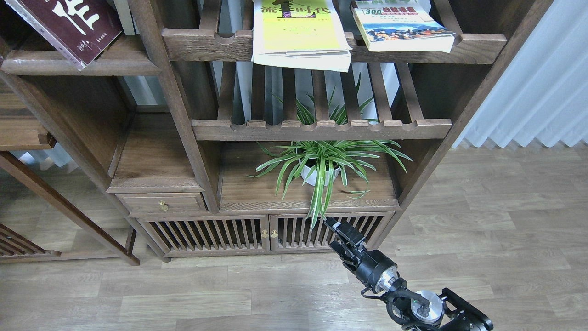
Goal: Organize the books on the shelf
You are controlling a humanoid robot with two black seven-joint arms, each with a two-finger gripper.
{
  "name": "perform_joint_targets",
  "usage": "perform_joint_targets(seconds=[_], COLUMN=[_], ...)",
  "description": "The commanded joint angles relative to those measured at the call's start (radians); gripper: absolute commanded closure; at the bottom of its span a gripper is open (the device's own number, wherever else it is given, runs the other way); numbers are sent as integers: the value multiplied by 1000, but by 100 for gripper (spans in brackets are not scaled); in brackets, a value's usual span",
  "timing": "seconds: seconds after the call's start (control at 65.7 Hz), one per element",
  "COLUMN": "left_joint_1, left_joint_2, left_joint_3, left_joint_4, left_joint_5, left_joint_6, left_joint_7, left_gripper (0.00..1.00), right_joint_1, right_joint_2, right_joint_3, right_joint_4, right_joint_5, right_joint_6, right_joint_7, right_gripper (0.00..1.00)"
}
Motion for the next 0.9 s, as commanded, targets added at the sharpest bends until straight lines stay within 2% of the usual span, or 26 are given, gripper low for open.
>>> perform_joint_targets(seconds=[0.0, 0.289, 0.366, 0.594, 0.853, 0.868, 0.883], left_joint_1=[-10, -5, -5, 26, 67, 70, 73], left_joint_2=[-9, -55, -55, -55, -55, -55, -55], left_joint_3=[6, 19, 21, 18, 9, 7, 6], left_joint_4=[-3, -21, -23, -70, -69, -69, -69], left_joint_5=[0, 0, -1, -1, -18, -21, -38], left_joint_6=[0, 0, 0, 0, 0, 0, 0], left_joint_7=[0, 0, 0, 0, 0, 0, 0], left_gripper=[12, 14, 16, 32, 67, 71, 84], right_joint_1=[-3, -2, -2, 1, 4, 3, 4], right_joint_2=[0, 0, 0, 0, 0, 0, 0], right_joint_3=[0, 2, 2, 2, 3, 3, 3], right_joint_4=[0, 0, 0, 0, -2, -2, -2], right_joint_5=[0, 0, 0, 0, 0, 0, 0], right_joint_6=[0, -2, 0, -2, -3, -3, -2], right_joint_7=[0, 0, 0, 0, 2, 0, 2], right_gripper=[1, 1, 1, 1, 1, 1, 1])
